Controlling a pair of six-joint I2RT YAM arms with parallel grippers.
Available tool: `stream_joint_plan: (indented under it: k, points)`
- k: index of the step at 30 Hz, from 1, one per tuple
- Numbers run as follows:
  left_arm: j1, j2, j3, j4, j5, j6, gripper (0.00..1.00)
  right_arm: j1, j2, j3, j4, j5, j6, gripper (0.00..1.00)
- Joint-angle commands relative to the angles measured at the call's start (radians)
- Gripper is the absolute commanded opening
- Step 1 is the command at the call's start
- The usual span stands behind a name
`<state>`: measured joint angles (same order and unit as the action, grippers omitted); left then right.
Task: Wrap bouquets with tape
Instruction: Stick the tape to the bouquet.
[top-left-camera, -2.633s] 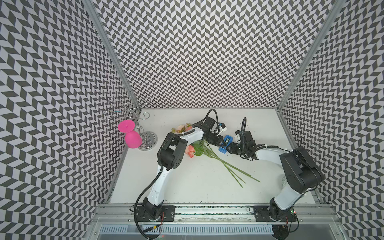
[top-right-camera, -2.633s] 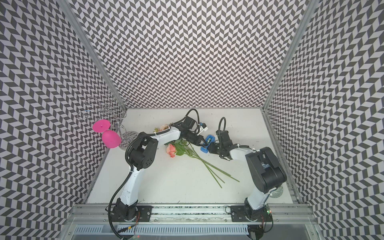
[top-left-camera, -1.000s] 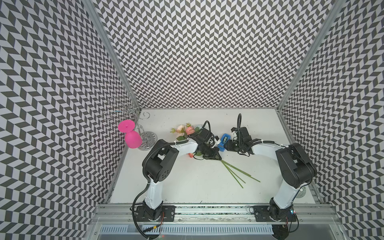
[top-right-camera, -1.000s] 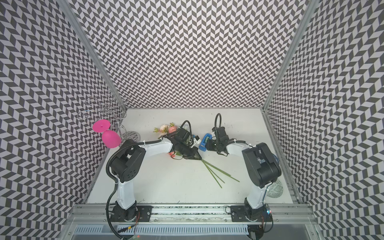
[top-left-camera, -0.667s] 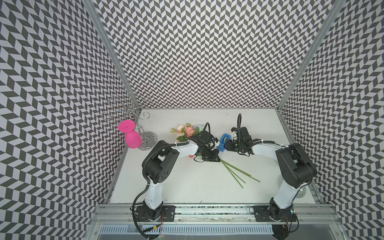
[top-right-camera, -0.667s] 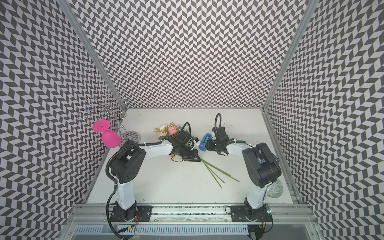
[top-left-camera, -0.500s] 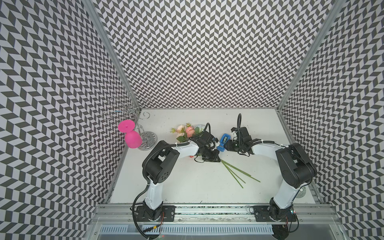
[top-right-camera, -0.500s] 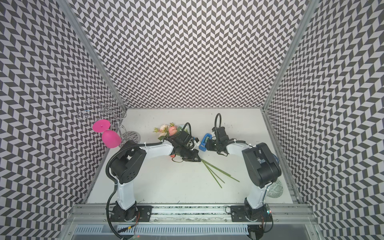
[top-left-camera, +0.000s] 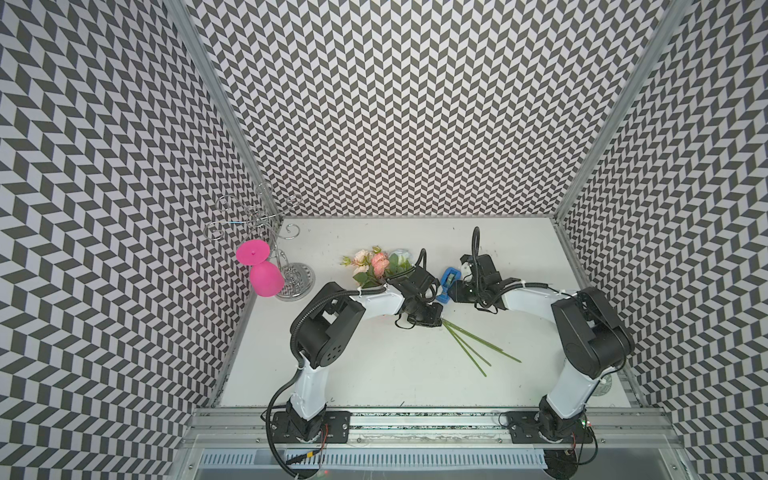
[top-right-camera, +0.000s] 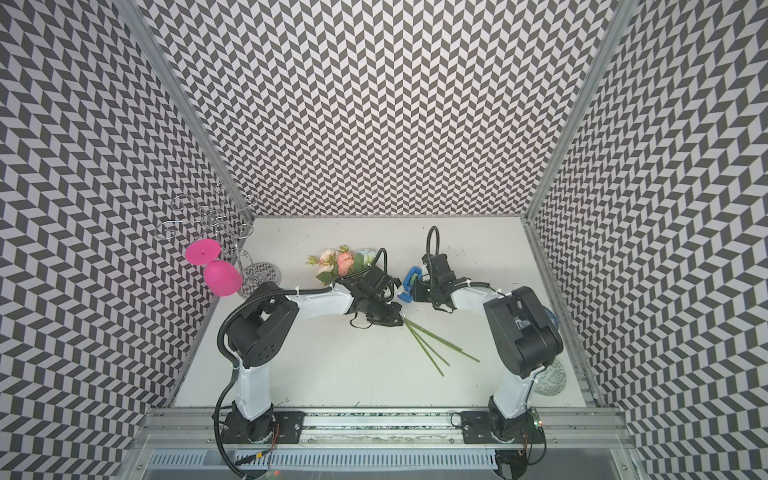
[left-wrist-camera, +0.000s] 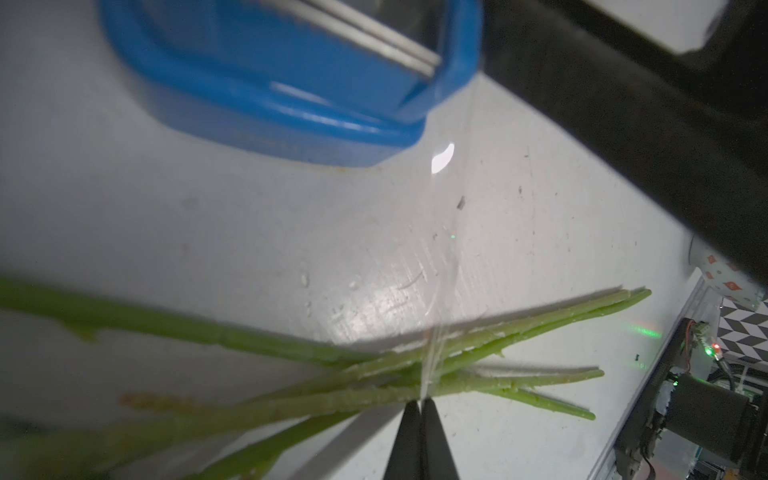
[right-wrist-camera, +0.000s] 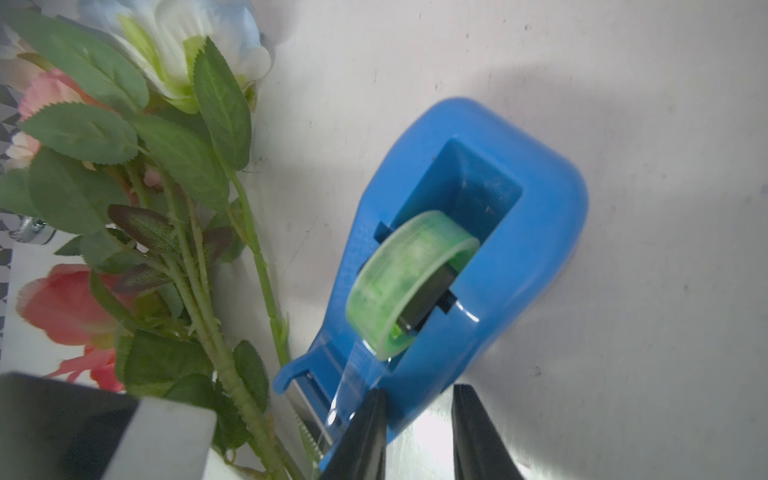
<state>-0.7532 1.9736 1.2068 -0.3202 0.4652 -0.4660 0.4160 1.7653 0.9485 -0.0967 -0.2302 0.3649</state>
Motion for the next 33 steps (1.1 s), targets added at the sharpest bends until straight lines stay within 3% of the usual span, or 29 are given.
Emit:
stream_joint_plan:
  k: [1,6,9,21,30,33]
  points:
    - [-0.014,0.017,0.005,-0.079,-0.039,0.001,0.0,0.012,-0.018,-0.027,-0.048,0.023,-0.018,0.31]
    - [-0.018,0.015,-0.007,-0.085,-0.071,0.006,0.0,0.014,-0.053,-0.039,-0.045,0.002,-0.045,0.35]
    - [-0.019,0.006,-0.014,-0.072,-0.068,0.003,0.11,0.014,-0.055,-0.034,-0.046,-0.021,-0.066,0.36]
    - [-0.031,0.0,-0.007,-0.115,-0.142,0.011,0.19,0.014,-0.112,-0.047,-0.059,-0.023,-0.079,0.38]
    - [-0.046,-0.016,-0.016,-0.12,-0.173,0.013,0.32,0.013,-0.171,-0.067,-0.08,-0.022,-0.111,0.42]
    - [-0.047,-0.024,-0.022,-0.114,-0.175,0.011,0.42,0.013,-0.186,-0.076,-0.078,-0.021,-0.114,0.42]
